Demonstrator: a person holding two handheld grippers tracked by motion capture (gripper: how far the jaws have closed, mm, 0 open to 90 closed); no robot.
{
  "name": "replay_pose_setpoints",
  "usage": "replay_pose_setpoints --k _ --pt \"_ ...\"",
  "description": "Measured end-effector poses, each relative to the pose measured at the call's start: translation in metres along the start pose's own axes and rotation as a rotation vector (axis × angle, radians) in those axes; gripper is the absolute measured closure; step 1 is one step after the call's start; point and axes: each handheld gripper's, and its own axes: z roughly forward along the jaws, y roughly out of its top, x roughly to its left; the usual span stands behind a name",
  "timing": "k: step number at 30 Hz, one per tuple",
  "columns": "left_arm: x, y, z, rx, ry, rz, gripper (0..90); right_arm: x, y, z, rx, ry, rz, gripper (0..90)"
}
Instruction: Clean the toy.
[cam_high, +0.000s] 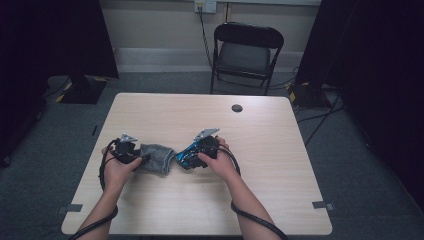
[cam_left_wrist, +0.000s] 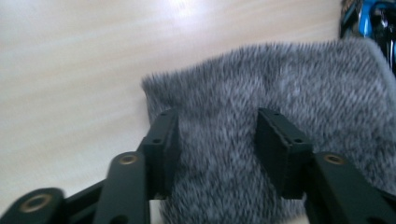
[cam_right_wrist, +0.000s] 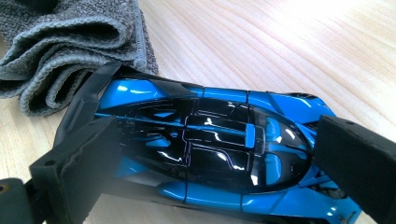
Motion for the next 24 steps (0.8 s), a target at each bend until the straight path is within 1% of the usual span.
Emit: replay_pose_setpoints --k 1,3,4,5,9,10,14,17,20,22,24 --pt "0.001 -0.002 -0.001 -0.002 -0.005 -0.005 51.1 0.0 0.0 0.0 0.0 0.0 0.001 0.5" --pt "0.0 -0.006 -0.002 0.009 -0.018 -0.012 49.5 0.0 0.0 0.0 0.001 0.0 0.0 0.5" --pt "-0.001 -0.007 -0.003 0.009 -0.022 -0.015 46.9 0.0 0.0 0.0 0.003 0.001 -0.001 0.5" --pt "-0.002 -0.009 -0.005 0.018 -0.024 0.0 45.4 0.0 0.001 0.0 0.002 0.002 0.0 0.5" --pt "-0.008 -0.015 -0.01 0.013 -0.036 0.011 41.2 0.0 0.001 0.0 0.003 -0.001 0.001 0.4" --pt "-0.009 -0.017 -0.011 0.018 -0.04 0.025 41.1 0.001 0.001 0.0 0.002 -0.002 0.002 0.3" --pt "-0.017 -0.024 -0.015 0.011 -0.046 0.05 40.9 0.001 0.001 0.0 0.002 -0.003 0.001 0.3" --pt "-0.022 -0.027 -0.017 0.02 -0.044 0.073 41.3 0.001 0.001 0.0 0.003 -0.004 0.001 0.2" --pt "-0.027 -0.03 -0.02 0.033 -0.061 0.075 43.0 0.001 0.001 0.0 0.006 -0.005 0.0 0.2" --pt "-0.03 -0.029 -0.022 0.038 -0.065 0.093 43.0 0.001 0.001 0.0 0.009 -0.005 0.002 0.1" --pt "-0.029 -0.026 -0.023 0.016 -0.071 0.124 42.9 0.001 0.001 0.0 0.009 -0.005 0.002 0.1"
